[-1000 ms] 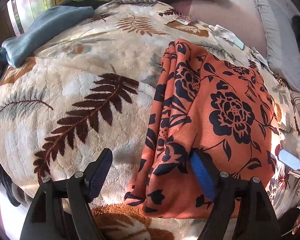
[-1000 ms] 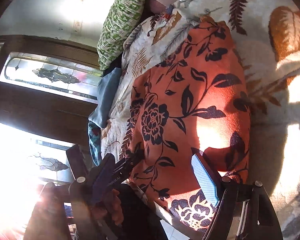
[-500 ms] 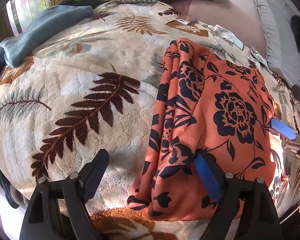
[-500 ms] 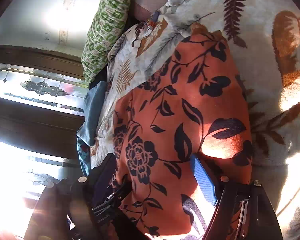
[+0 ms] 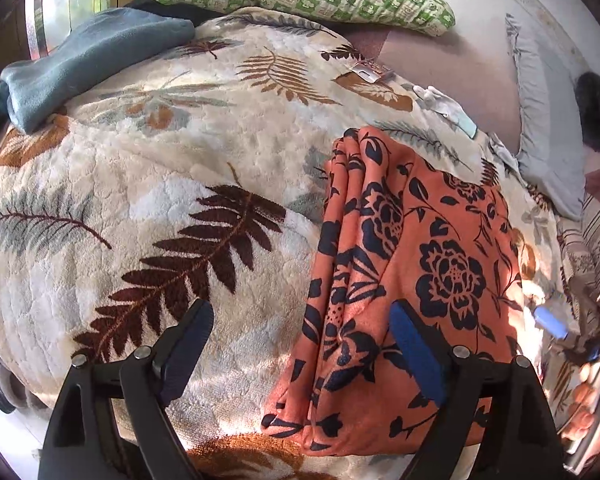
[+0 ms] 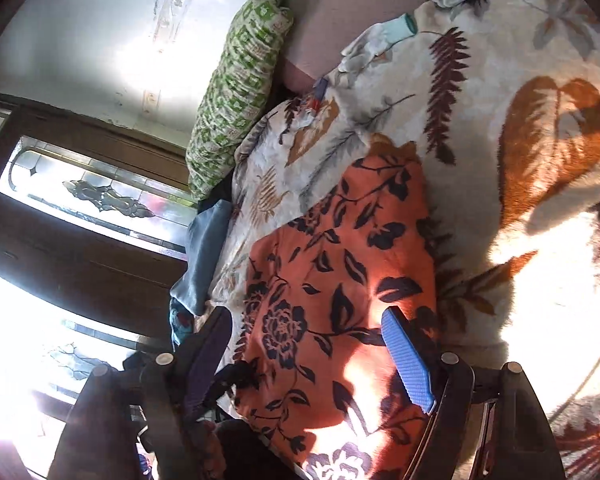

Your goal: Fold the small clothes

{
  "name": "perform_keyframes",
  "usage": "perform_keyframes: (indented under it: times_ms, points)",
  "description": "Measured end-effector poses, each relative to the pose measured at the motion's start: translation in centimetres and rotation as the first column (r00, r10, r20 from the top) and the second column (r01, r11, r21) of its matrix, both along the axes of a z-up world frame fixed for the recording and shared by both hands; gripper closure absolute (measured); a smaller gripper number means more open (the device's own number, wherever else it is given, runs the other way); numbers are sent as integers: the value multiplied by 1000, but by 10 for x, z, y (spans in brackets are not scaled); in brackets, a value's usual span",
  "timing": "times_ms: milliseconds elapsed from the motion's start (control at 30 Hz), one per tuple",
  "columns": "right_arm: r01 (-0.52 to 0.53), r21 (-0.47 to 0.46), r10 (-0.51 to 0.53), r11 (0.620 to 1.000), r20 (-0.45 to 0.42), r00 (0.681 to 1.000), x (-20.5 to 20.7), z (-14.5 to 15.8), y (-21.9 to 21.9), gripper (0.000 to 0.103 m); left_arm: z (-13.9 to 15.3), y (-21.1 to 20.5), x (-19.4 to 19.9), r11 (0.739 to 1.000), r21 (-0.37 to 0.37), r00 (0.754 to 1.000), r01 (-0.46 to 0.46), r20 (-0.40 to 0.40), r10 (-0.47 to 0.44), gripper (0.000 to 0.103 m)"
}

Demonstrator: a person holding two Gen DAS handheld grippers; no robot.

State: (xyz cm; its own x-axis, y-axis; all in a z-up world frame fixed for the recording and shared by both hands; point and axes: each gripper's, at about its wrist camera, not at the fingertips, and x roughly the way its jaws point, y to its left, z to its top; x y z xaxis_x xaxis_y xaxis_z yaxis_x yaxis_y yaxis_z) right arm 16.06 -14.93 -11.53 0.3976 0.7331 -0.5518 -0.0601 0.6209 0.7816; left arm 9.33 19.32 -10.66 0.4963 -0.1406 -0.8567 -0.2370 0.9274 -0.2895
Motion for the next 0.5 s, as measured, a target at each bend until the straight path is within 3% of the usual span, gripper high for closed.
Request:
perform_keyframes:
  times_ms: [67,133,300,400,500]
  points:
    - [27,-6,-27,1000,-64,998,-5,-20,-14,22,-5,3,6,998,-59,1000,7,-6,-8,13]
    - [31,56,-24,998,-117,993,-10,-39,-22,22,-7,2,14,993,-114,1000,30,-3,-31,13]
    - [32,139,-16,990,-115,993,-5,-56,-19,22,-9,-5,32,981,-181,997,74,8,-74,13]
    - [22,117,-3,993,-164,986,5,-72,-12,22,-30,-15,45,988,-119,991,95,-78,-105,13]
    - [-20,52,27,998,-140,990,7,-69,-2,31,-30,-24,46,992,-47,991,121,-49,-123,10]
